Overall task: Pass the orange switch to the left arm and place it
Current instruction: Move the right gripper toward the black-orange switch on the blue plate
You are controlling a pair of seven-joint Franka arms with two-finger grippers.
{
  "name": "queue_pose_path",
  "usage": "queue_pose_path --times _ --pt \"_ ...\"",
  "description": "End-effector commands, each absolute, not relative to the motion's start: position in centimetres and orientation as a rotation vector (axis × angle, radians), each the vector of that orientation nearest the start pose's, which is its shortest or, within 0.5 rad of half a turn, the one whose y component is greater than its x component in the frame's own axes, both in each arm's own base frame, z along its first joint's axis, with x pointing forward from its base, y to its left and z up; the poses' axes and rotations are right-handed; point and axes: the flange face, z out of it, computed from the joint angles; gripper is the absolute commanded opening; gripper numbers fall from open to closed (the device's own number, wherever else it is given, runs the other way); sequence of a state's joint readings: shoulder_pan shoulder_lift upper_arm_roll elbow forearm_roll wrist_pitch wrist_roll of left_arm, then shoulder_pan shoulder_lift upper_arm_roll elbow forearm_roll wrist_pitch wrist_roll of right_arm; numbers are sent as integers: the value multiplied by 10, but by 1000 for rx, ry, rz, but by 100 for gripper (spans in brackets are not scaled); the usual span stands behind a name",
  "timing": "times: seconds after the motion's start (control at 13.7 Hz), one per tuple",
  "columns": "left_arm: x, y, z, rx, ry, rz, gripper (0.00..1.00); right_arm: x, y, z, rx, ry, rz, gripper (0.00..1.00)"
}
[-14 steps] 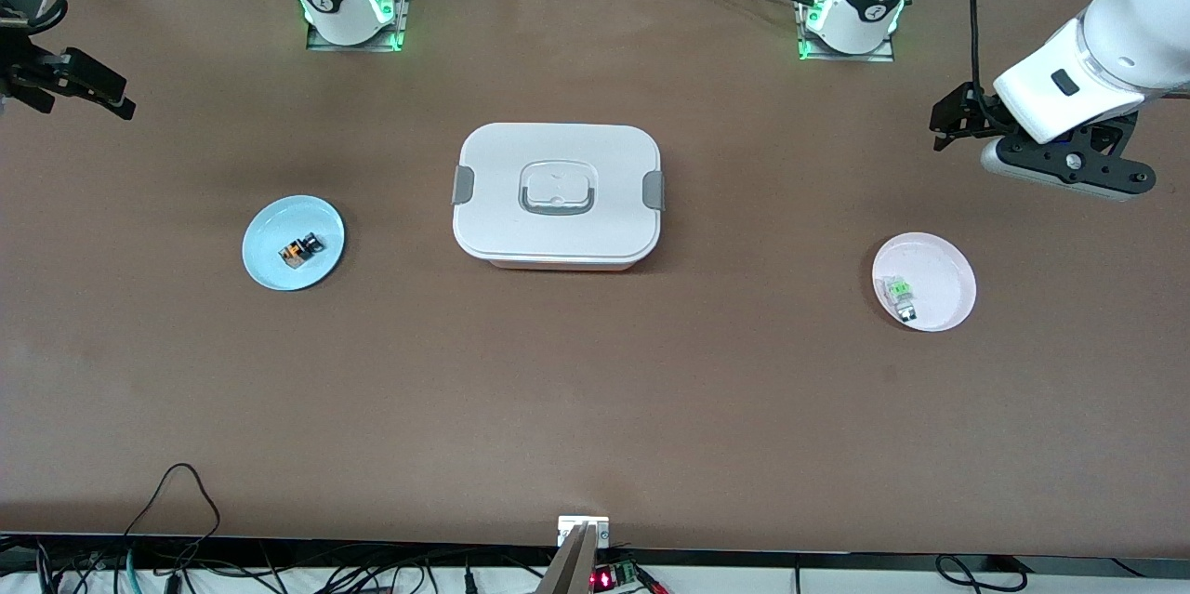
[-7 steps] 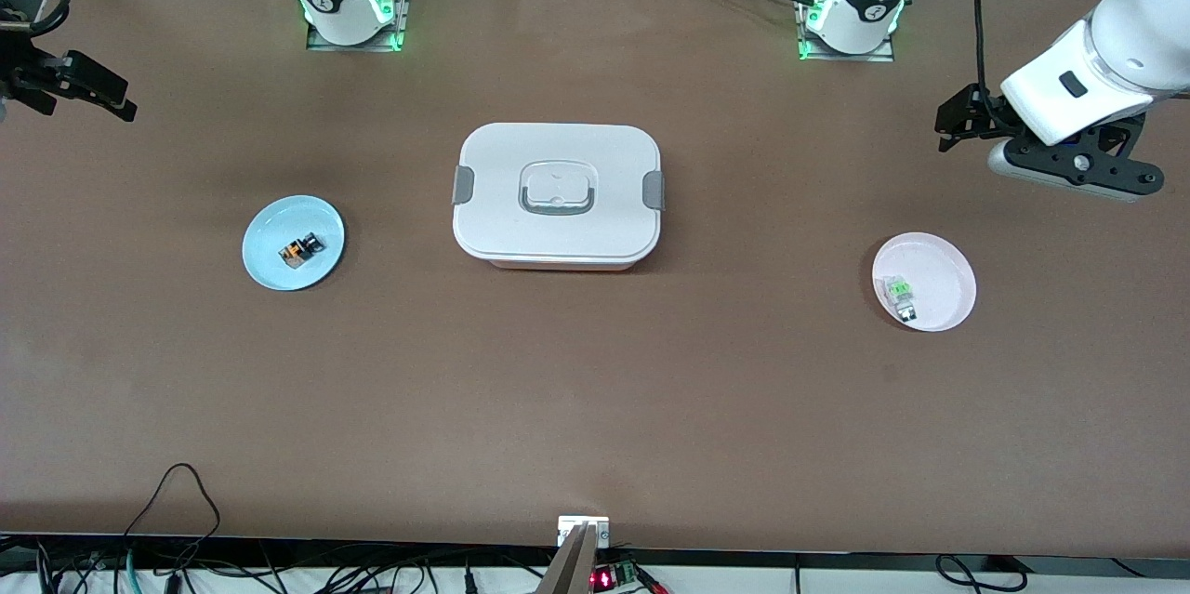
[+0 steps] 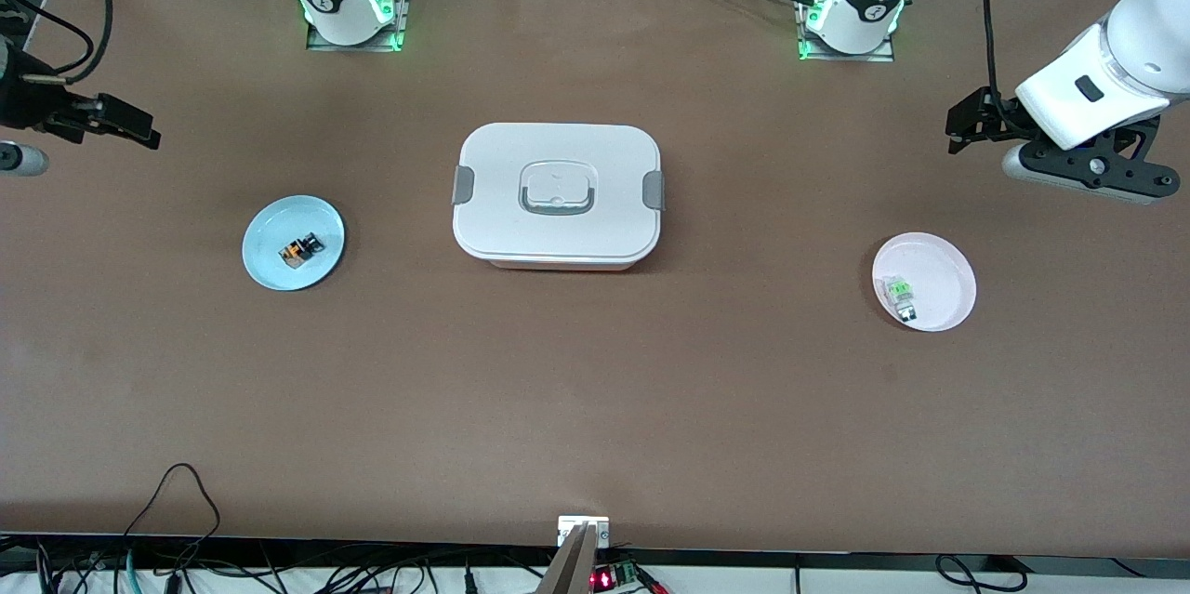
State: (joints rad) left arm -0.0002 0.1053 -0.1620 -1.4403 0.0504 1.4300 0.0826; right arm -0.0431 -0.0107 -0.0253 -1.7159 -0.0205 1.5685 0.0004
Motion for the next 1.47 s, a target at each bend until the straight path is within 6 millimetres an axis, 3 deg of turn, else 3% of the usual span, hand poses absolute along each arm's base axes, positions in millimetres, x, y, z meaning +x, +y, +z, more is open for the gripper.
queue_pose_path --times 0.0,0.22,0.88,1.03,1.39 --pt "568 -82 619 -3050 388 178 100 550 -37 557 -3128 91 250 100" --pt "568 -82 619 -3049 388 180 100 548 -31 543 -3116 103 350 100" --pt "568 -81 619 -3048 385 180 100 572 -30 487 -3117 70 434 100" --pt "569 -80 618 -3047 385 178 100 574 -30 464 -3122 64 398 100" --pt "568 -81 619 -3047 387 177 100 564 -14 377 -3124 -107 309 100"
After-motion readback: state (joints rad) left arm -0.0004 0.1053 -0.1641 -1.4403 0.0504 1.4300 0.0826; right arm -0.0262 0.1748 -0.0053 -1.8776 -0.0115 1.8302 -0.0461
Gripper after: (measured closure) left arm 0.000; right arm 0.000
